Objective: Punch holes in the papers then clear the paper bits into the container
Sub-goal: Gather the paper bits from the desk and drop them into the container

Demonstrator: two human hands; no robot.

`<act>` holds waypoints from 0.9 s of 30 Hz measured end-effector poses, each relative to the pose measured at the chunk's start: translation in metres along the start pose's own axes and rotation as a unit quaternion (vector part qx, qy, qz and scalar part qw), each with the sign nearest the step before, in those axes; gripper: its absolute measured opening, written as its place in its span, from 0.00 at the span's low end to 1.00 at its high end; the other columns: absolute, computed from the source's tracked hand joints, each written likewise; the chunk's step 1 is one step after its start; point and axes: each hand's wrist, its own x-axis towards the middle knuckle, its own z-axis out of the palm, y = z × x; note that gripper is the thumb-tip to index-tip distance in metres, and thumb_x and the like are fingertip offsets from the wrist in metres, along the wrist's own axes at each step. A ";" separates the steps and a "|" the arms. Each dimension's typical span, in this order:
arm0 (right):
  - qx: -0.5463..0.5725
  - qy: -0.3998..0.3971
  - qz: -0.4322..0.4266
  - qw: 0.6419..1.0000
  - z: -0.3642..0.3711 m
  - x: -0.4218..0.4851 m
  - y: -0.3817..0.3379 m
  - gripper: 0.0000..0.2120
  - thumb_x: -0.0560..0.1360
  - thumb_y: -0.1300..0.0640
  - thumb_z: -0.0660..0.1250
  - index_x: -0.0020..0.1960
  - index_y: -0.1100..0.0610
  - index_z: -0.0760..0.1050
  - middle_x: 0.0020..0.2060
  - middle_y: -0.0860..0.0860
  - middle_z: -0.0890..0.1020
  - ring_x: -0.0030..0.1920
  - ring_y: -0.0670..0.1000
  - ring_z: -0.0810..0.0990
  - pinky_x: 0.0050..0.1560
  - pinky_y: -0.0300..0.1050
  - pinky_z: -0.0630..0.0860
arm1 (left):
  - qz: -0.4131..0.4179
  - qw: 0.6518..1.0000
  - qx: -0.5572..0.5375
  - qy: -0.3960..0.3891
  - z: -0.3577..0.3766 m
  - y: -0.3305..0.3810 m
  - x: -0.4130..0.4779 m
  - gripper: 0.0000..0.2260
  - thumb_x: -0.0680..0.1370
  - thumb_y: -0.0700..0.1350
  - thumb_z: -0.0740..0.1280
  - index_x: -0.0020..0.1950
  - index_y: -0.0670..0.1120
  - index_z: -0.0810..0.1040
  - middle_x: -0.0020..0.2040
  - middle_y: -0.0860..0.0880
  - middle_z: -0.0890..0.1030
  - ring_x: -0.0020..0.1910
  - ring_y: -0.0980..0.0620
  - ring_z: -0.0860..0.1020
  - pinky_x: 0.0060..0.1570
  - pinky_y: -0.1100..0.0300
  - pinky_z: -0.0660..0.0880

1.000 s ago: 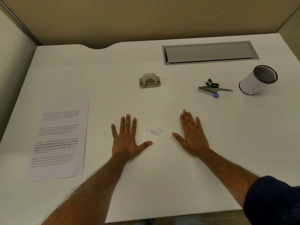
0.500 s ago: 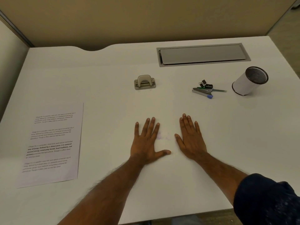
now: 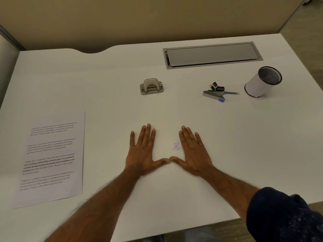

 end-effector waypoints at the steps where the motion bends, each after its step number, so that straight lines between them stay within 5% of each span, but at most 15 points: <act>1: -0.005 -0.004 -0.008 1.000 0.001 0.000 -0.004 0.47 0.74 0.26 0.44 0.79 0.60 0.45 0.79 0.55 0.45 0.78 0.51 0.41 0.78 0.56 0.46 | -0.001 1.000 0.001 0.002 0.000 -0.006 -0.002 0.53 0.68 0.81 0.46 0.80 0.43 0.46 0.81 0.43 0.43 0.79 0.45 0.41 0.74 0.35 0.45; 7: 0.000 -0.012 -0.059 0.998 -0.001 0.001 -0.003 0.44 0.74 0.26 0.46 0.79 0.54 0.43 0.79 0.53 0.43 0.78 0.51 0.40 0.77 0.57 0.49 | -0.001 1.000 -0.003 -0.004 0.000 -0.020 -0.007 0.52 0.68 0.81 0.46 0.80 0.46 0.44 0.80 0.44 0.41 0.79 0.46 0.39 0.74 0.35 0.45; 15: -0.007 -0.009 0.010 1.000 -0.010 0.020 0.020 0.44 0.75 0.27 0.43 0.79 0.57 0.42 0.79 0.54 0.42 0.78 0.52 0.39 0.77 0.57 0.44 | 0.007 1.000 -0.007 -0.001 0.000 -0.020 -0.006 0.51 0.69 0.80 0.45 0.80 0.47 0.45 0.81 0.44 0.42 0.79 0.46 0.40 0.75 0.36 0.45; 20: -0.042 -0.023 -0.059 0.997 -0.006 0.017 0.015 0.44 0.72 0.24 0.45 0.79 0.49 0.43 0.79 0.54 0.42 0.78 0.55 0.40 0.74 0.67 0.49 | 0.012 1.000 -0.009 -0.002 -0.001 -0.019 -0.007 0.51 0.69 0.80 0.46 0.80 0.46 0.45 0.81 0.44 0.42 0.79 0.46 0.40 0.75 0.37 0.44; 27: 0.001 -0.010 -0.111 0.994 -0.012 0.004 0.018 0.41 0.72 0.25 0.46 0.78 0.43 0.41 0.79 0.51 0.41 0.78 0.53 0.39 0.71 0.73 0.42 | 0.046 0.999 0.002 -0.004 -0.006 -0.018 -0.004 0.49 0.70 0.80 0.46 0.80 0.50 0.43 0.80 0.46 0.40 0.79 0.45 0.38 0.74 0.35 0.43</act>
